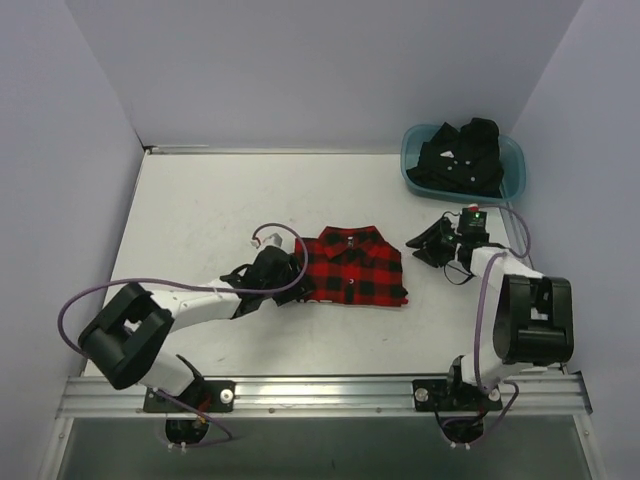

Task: Fold and stack the long sleeve shirts
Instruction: Neatly place the folded shirt to the corner

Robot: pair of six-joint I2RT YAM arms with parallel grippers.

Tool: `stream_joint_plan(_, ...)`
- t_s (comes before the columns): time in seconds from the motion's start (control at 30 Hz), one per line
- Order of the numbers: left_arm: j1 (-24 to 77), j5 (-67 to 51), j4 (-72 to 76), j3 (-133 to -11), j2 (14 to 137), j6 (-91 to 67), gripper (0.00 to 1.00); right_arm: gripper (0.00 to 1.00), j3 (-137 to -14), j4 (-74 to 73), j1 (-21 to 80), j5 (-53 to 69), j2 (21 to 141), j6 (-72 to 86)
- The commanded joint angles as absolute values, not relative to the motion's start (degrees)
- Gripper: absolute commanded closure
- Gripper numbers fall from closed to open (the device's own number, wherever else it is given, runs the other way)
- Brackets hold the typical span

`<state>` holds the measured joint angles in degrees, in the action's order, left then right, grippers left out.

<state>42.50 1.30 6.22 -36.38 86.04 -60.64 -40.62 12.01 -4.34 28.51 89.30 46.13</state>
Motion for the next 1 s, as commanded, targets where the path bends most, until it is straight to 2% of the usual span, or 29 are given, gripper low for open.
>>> stream_joint_plan(0.0, 44.5, 6.9, -4.5, -36.3, 78.5, -65.4, 0.36, 0.63, -45.0, 2.0, -2.7, 24.8, 78.3, 42.0)
stream_joint_plan(0.03, 46.0, 7.9, -5.3, -36.2, 76.0, -66.6, 0.22, 0.61, -45.3, 0.3, -2.3, 23.9, 74.5, 41.6)
stream_joint_plan(0.07, 46.8, 8.8, -7.1, -36.3, 74.9, -69.5, 0.14, 0.49, -45.8, -4.1, -1.8, 23.0, 72.9, 41.2)
stream_joint_plan(0.1, 47.7, 9.5, -8.1, -36.4, 74.0, -71.2, 0.04, 0.43, -46.3, -6.1, -1.5, 21.6, 71.2, 40.5)
stream_joint_plan(0.13, 48.3, 10.7, -8.8, -36.6, 73.0, -72.6, 0.02, 0.38, -47.2, -8.2, -0.5, 20.8, 68.5, 40.2)
stream_joint_plan(0.17, 50.3, 11.3, -9.4, -36.8, 72.7, -75.1, 0.03, 0.29, -47.5, -11.1, -0.4, 20.4, 67.3, 40.0)
stream_joint_plan(0.27, 55.5, 15.4, -9.8, -38.0, 73.6, -82.2, 0.03, 0.19, -47.1, -14.8, 1.8, 19.2, 62.2, 39.8)
stream_joint_plan(0.5, 67.5, 32.5, -7.2, -45.1, 86.6, -97.9, 0.02, 0.15, -42.3, -16.3, 2.3, 20.6, 53.3, 39.6)
stream_joint_plan(0.63, 69.2, 37.9, -10.8, -53.2, 95.9, -101.5, 0.03, 0.15, -40.8, -16.3, 2.1, 22.2, 50.2, 38.9)
stream_joint_plan(0.77, 69.3, 40.6, -9.6, -56.2, 101.3, -104.5, 0.03, 0.15, -40.2, -16.4, 2.0, 23.8, 49.0, 38.3)
stream_joint_plan(0.83, 69.0, 43.0, -10.0, -57.7, 103.3, -104.5, 0.06, 0.15, -40.1, -16.3, 1.9, 24.3, 48.7, 37.8)
stream_joint_plan(0.93, 67.9, 43.2, -10.5, -58.6, 104.9, -104.9, 0.17, 0.15, -39.9, -16.3, 1.9, 24.7, 48.8, 37.6)
stream_joint_plan(0.97, 67.2, 42.8, -10.2, -58.6, 105.3, -105.3, 0.24, 0.15, -39.9, -16.3, 1.9, 24.9, 48.9, 37.7)
